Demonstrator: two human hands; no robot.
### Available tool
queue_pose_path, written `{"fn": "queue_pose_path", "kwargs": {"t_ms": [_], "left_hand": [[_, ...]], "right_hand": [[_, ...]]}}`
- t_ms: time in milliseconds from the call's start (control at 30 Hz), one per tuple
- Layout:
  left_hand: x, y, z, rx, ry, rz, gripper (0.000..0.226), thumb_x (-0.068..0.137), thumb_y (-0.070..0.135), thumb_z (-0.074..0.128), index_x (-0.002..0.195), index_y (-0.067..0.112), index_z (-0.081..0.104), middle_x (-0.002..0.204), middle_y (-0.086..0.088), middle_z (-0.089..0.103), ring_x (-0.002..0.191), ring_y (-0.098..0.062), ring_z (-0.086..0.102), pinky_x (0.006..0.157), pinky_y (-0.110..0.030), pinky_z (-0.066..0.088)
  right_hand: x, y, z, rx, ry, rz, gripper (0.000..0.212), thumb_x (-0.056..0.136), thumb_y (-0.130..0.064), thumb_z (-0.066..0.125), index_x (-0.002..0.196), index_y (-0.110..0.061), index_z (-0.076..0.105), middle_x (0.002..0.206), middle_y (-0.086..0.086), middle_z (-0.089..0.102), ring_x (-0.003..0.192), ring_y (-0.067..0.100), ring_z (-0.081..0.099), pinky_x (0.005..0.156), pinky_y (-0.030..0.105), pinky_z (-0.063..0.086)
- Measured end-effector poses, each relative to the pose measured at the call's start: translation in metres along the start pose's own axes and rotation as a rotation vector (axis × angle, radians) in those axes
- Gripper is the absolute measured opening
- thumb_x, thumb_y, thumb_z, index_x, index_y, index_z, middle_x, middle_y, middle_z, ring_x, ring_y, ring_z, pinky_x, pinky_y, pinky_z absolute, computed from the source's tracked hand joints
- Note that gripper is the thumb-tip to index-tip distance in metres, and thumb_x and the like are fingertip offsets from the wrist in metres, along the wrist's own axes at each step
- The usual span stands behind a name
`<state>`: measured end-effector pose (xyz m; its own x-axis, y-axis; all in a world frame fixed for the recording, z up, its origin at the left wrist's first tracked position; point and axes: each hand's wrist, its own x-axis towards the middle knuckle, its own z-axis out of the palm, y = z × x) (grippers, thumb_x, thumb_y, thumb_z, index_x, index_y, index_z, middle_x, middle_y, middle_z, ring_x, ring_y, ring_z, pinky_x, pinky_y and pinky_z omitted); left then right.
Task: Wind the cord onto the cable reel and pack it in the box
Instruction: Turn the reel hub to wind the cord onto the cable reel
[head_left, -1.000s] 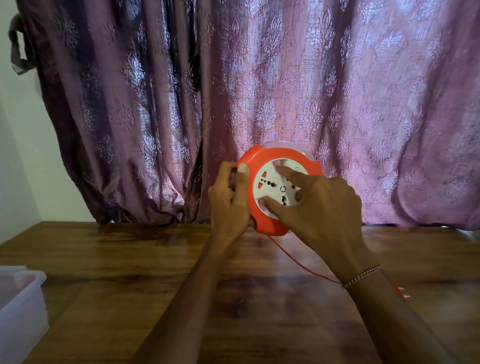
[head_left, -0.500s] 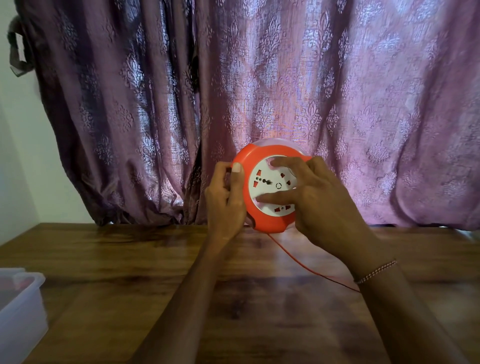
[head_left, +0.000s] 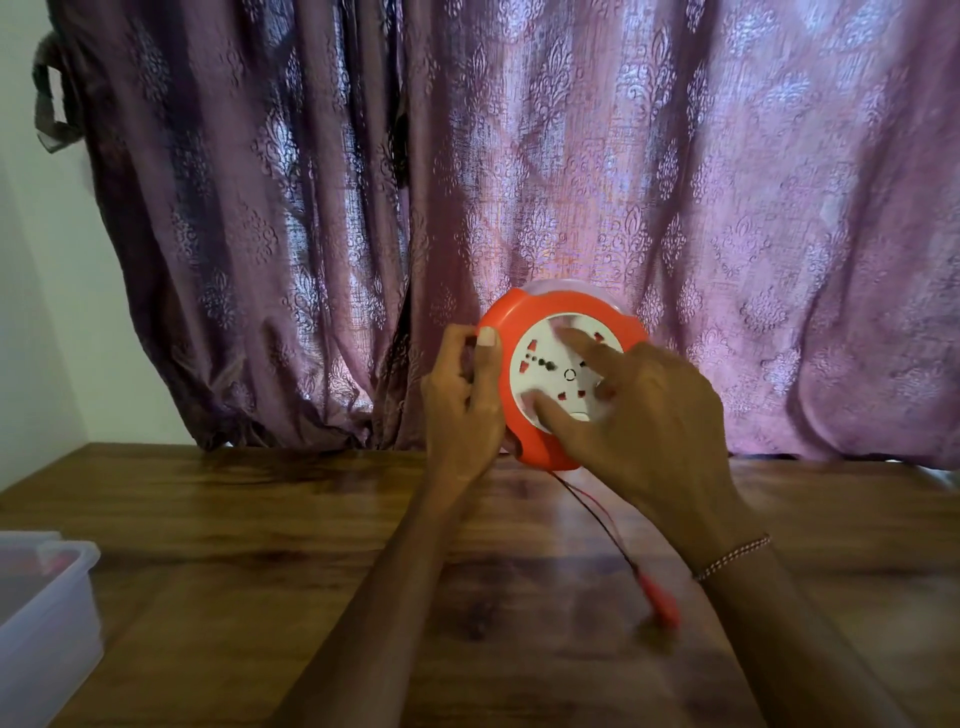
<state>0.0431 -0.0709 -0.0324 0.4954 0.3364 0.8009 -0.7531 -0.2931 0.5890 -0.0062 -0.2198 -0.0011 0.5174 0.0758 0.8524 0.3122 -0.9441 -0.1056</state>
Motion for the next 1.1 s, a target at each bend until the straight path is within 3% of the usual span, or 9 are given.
{"fn": "queue_pose_path", "kwargs": {"t_ms": [133, 300, 400, 533, 700, 767, 900, 1000, 1100], "left_hand": [[-0.001, 0.001, 0.0, 0.007, -0.021, -0.009, 0.022, 0.105, 0.034, 0.046, 0.089, 0.021, 0.053, 0.068, 0.023, 0.064, 0.06, 0.003, 0.058, 0.054, -0.012, 0.042], [0.001, -0.003, -0.001, -0.037, -0.03, -0.036, 0.027, 0.104, 0.036, 0.045, 0.089, 0.016, 0.053, 0.07, 0.015, 0.064, 0.062, -0.004, 0.057, 0.059, -0.034, 0.05], [0.002, -0.004, -0.002, -0.033, -0.027, -0.029, 0.027, 0.105, 0.036, 0.044, 0.089, 0.015, 0.053, 0.07, 0.016, 0.063, 0.063, -0.002, 0.056, 0.06, -0.033, 0.049], [0.002, -0.004, -0.001, 0.009, -0.032, -0.013, 0.025, 0.105, 0.039, 0.043, 0.089, 0.022, 0.053, 0.073, 0.018, 0.065, 0.063, -0.002, 0.059, 0.058, -0.031, 0.048], [0.001, -0.004, -0.001, -0.005, -0.037, -0.015, 0.027, 0.104, 0.039, 0.045, 0.089, 0.019, 0.054, 0.067, 0.008, 0.063, 0.06, -0.007, 0.058, 0.056, -0.038, 0.05], [0.002, -0.003, -0.001, -0.021, -0.042, -0.022, 0.03, 0.104, 0.04, 0.045, 0.089, 0.016, 0.054, 0.066, 0.005, 0.061, 0.061, -0.012, 0.058, 0.056, -0.04, 0.051], [0.001, -0.001, -0.001, -0.016, -0.05, -0.022, 0.027, 0.104, 0.038, 0.045, 0.086, 0.019, 0.053, 0.065, 0.014, 0.062, 0.057, -0.002, 0.055, 0.054, -0.027, 0.046], [0.002, 0.0, -0.001, -0.022, -0.039, -0.036, 0.025, 0.103, 0.036, 0.046, 0.085, 0.02, 0.051, 0.063, 0.012, 0.058, 0.057, -0.003, 0.05, 0.056, -0.031, 0.043], [0.002, 0.001, -0.002, 0.005, -0.04, -0.026, 0.024, 0.104, 0.035, 0.046, 0.084, 0.022, 0.051, 0.065, 0.014, 0.059, 0.058, -0.003, 0.052, 0.056, -0.028, 0.044]], "right_hand": [[0.003, -0.001, -0.002, 0.044, 0.054, -0.046, 0.056, 0.083, -0.062, 0.059, 0.123, -0.024, 0.066, 0.074, -0.002, 0.071, 0.077, 0.026, 0.063, 0.067, 0.033, 0.047], [0.006, 0.011, -0.009, 0.181, 0.009, -0.226, 0.027, 0.085, -0.018, 0.068, 0.111, -0.018, 0.072, 0.107, 0.008, 0.065, 0.097, 0.032, 0.053, 0.079, 0.045, 0.049], [0.008, 0.014, -0.014, 0.197, -0.182, -0.332, 0.049, 0.077, 0.002, 0.055, 0.109, -0.031, 0.073, 0.133, 0.009, 0.055, 0.11, 0.033, 0.046, 0.084, 0.048, 0.049], [0.005, 0.008, -0.016, 0.03, -0.285, -0.33, 0.058, 0.075, -0.007, 0.051, 0.115, -0.045, 0.068, 0.141, 0.008, 0.05, 0.115, 0.037, 0.044, 0.087, 0.05, 0.05], [0.002, 0.003, -0.016, -0.067, -0.2, -0.248, 0.05, 0.079, -0.033, 0.037, 0.117, -0.053, 0.063, 0.125, 0.007, 0.057, 0.101, 0.035, 0.05, 0.078, 0.045, 0.048], [0.001, 0.001, -0.013, -0.047, -0.17, -0.191, 0.055, 0.075, -0.03, 0.044, 0.121, -0.056, 0.059, 0.116, 0.006, 0.057, 0.098, 0.033, 0.051, 0.077, 0.043, 0.047], [-0.003, -0.001, -0.007, 0.023, -0.121, -0.141, 0.062, 0.067, -0.034, 0.061, 0.125, -0.053, 0.057, 0.102, 0.006, 0.055, 0.094, 0.03, 0.059, 0.075, 0.042, 0.052], [-0.004, -0.003, -0.002, 0.019, -0.049, -0.046, 0.063, 0.07, -0.059, 0.061, 0.132, -0.054, 0.049, 0.097, 0.006, 0.063, 0.085, 0.03, 0.064, 0.071, 0.037, 0.052], [-0.004, -0.004, 0.002, 0.041, 0.015, 0.053, 0.069, 0.066, -0.076, 0.056, 0.13, -0.05, 0.055, 0.083, 0.0, 0.071, 0.079, 0.027, 0.067, 0.067, 0.034, 0.054]]}}
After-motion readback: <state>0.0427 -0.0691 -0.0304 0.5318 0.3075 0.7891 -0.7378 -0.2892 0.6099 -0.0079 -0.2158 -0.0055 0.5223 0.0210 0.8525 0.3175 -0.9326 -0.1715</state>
